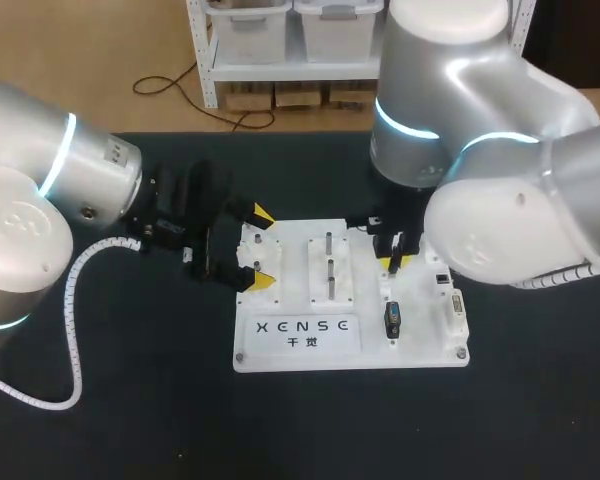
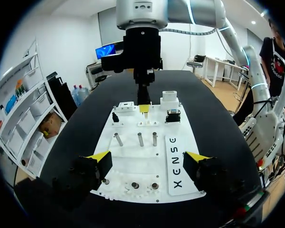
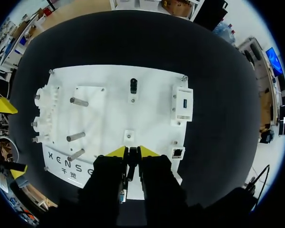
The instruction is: Insert the Ethernet cable into its matching sockets.
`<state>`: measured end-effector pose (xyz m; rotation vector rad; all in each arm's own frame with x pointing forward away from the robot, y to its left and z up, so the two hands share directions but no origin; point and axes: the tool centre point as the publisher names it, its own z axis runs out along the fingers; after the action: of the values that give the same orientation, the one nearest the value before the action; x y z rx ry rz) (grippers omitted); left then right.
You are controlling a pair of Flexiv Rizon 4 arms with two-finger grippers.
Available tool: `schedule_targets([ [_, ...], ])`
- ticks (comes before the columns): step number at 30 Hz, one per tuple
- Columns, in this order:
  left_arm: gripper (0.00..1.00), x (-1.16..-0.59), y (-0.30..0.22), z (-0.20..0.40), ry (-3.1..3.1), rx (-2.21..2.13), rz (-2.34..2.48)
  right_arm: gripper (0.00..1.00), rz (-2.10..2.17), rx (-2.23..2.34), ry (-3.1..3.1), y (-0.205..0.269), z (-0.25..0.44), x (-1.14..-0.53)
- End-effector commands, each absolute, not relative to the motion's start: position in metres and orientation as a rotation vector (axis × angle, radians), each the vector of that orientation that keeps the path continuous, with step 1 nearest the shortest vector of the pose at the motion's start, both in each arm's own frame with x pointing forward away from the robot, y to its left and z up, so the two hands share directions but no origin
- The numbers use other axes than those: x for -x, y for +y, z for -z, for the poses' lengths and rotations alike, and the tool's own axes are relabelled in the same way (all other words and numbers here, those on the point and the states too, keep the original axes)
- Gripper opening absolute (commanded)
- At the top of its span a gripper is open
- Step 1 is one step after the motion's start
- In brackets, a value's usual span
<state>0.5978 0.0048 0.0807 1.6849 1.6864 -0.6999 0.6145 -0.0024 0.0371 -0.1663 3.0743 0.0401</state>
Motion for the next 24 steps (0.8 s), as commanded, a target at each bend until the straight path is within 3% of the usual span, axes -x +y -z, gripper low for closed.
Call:
schedule_targets([
  [1,1.00,-0.599,0.004,-0.080,1.689,-1.688,0.699,0.00,-0.037,0.152,3.064,-0.013,-0.044,-0.611],
  [24,1.00,-0.599,0.004,-0.080,1.689,-1.688,0.699,0.00,0.005,0.036,3.045,-0.059,-0.044,-0.613],
])
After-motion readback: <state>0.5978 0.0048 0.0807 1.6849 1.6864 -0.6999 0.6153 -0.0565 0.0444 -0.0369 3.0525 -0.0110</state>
